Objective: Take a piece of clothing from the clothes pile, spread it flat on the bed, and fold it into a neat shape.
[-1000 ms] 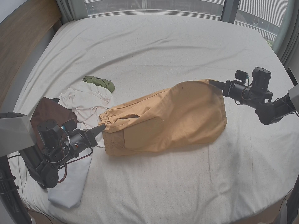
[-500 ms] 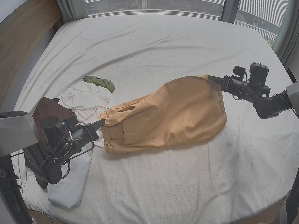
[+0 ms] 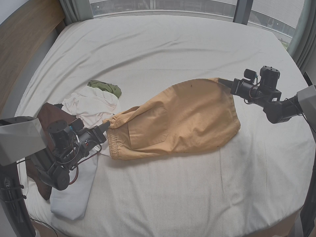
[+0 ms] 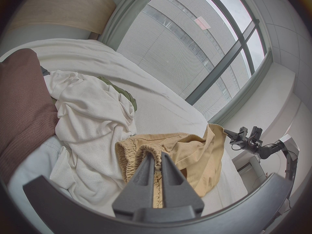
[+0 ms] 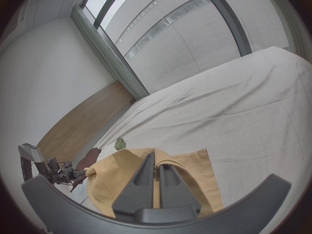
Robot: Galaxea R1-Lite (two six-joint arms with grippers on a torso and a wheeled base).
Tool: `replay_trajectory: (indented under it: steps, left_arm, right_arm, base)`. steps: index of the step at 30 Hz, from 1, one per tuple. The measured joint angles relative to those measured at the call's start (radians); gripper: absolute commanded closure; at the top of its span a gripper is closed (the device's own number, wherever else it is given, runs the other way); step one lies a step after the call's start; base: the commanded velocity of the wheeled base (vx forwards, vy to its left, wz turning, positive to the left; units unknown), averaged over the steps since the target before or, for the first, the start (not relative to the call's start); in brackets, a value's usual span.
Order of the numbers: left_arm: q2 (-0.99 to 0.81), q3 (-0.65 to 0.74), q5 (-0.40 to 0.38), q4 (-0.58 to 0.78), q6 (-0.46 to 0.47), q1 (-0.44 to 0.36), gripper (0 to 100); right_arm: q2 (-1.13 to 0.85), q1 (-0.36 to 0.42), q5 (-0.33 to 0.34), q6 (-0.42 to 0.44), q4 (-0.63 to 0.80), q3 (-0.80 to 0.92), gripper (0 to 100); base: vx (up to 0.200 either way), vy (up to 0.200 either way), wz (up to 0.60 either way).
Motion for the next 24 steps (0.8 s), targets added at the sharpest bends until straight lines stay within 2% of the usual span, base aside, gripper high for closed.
replay_trajectory:
  steps: [13,14,15,16,21,24]
  left_arm:
    - [0.006,-0.014,0.0,0.01,0.0,0.008,100]
    - [0.006,-0.014,0.0,0.01,0.0,0.008,0]
    - [0.006,-0.014,0.0,0.01,0.0,0.008,0]
    - [0.006,-0.014,0.0,0.01,0.0,0.009,0]
    - [0.007,-0.021,0.001,0.005,0.001,0.01,0]
    - [0.007,-0.033,0.01,-0.006,0.0,0.013,0]
  right_arm:
    - [0.02,-0.005,-0.001,0.0,-0.001,-0.019,100]
    - [0.022,-0.005,-0.001,0.0,-0.001,-0.02,100]
    - [0.023,-0.005,-0.001,0.0,-0.001,-0.021,100]
    - [0.024,-0.006,-0.001,0.0,-0.001,-0.022,0]
    - [0.034,-0.006,-0.018,0.001,-0.009,-0.043,0]
    - [0.048,-0.005,-0.079,0.001,-0.032,-0.062,0]
  base:
    - [0.0,0.0,0.0]
    - [0.0,0.0,0.0]
    - [0.0,0.0,0.0]
    - [0.0,0.0,0.0]
    - [0.0,0.0,0.0]
    - [0.0,0.0,0.0]
